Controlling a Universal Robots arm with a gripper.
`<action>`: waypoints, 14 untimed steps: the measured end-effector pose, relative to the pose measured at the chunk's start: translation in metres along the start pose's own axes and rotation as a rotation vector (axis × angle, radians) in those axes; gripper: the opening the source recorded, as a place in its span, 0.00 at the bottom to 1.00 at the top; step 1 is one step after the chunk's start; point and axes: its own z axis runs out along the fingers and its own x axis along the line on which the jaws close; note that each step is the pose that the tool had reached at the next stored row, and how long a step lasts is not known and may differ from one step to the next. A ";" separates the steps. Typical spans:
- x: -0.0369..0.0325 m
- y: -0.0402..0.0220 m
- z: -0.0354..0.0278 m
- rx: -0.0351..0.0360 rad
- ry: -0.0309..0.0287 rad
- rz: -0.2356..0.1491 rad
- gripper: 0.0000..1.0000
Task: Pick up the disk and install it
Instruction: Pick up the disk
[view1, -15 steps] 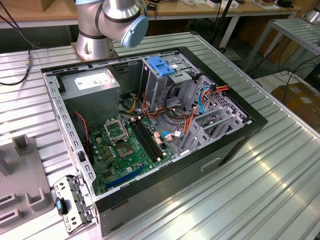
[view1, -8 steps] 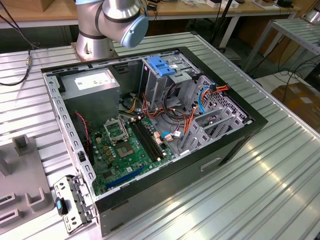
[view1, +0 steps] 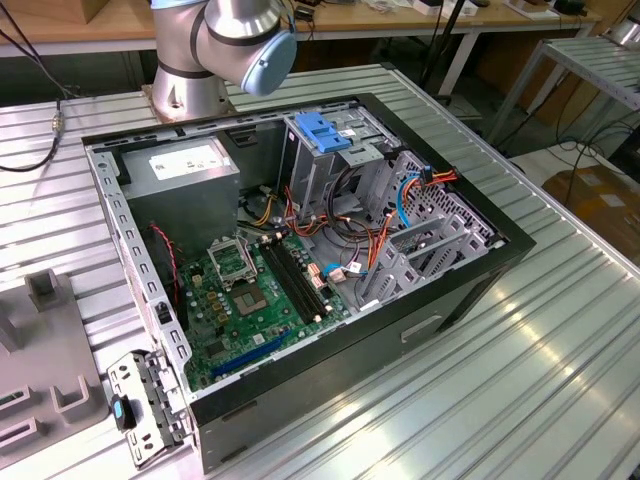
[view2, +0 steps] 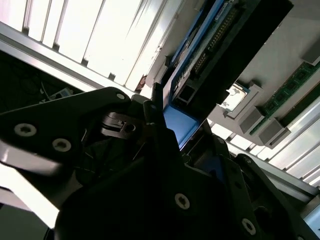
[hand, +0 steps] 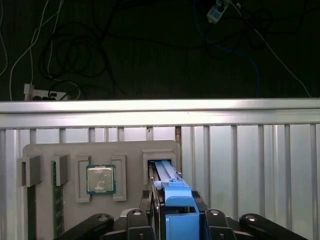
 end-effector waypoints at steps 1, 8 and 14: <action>0.0000 0.0000 0.0000 0.0000 0.0001 0.000 0.42; 0.0015 0.0000 0.0001 0.0000 0.0001 0.000 0.42; 0.0020 0.0000 0.0003 0.0000 0.0000 0.000 0.42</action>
